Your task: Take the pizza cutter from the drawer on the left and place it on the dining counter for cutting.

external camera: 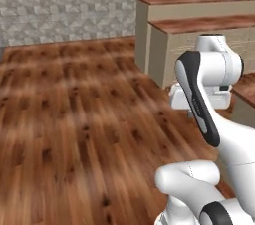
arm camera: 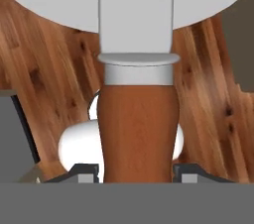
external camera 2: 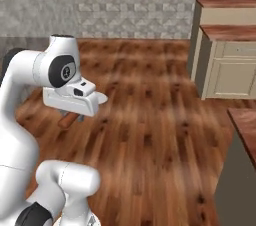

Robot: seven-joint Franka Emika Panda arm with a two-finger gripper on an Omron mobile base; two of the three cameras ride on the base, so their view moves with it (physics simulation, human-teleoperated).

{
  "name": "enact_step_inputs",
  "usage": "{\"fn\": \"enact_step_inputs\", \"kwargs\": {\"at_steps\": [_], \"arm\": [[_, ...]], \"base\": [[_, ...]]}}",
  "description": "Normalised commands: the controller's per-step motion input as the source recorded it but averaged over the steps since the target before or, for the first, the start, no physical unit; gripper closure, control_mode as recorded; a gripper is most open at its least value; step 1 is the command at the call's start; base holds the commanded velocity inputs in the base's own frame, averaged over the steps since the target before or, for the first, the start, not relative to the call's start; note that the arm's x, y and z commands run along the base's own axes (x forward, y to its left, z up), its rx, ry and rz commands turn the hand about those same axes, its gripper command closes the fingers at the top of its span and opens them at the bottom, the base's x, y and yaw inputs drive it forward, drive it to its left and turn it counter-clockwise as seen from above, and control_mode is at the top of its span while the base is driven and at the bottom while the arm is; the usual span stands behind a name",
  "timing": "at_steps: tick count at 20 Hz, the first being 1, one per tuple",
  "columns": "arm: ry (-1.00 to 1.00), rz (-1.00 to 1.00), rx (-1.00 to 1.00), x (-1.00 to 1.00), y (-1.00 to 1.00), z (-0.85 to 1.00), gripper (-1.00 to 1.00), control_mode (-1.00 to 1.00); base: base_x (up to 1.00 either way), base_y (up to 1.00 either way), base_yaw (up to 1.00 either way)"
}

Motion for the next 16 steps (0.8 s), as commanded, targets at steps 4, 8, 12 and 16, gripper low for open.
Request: {"fn": "enact_step_inputs", "kwargs": {"at_steps": [4, 8, 12, 16], "arm": [[0.0, 0.0, 0.0, 0.0, 0.0, 0.0, 1.0, 1.0], [0.0, 0.0, 0.0, 0.0, 0.0, 0.0, 1.0, 1.0], [0.0, 0.0, 0.0, 0.0, 0.0, 0.0, 1.0, 1.0], [0.0, 0.0, 0.0, 0.0, 0.0, 0.0, 1.0, 1.0]], "base": [[1.0, 0.13, 0.27], [1.0, 0.01, 0.2], [1.0, 0.0, 0.06], [1.0, 0.03, 0.04]]}}
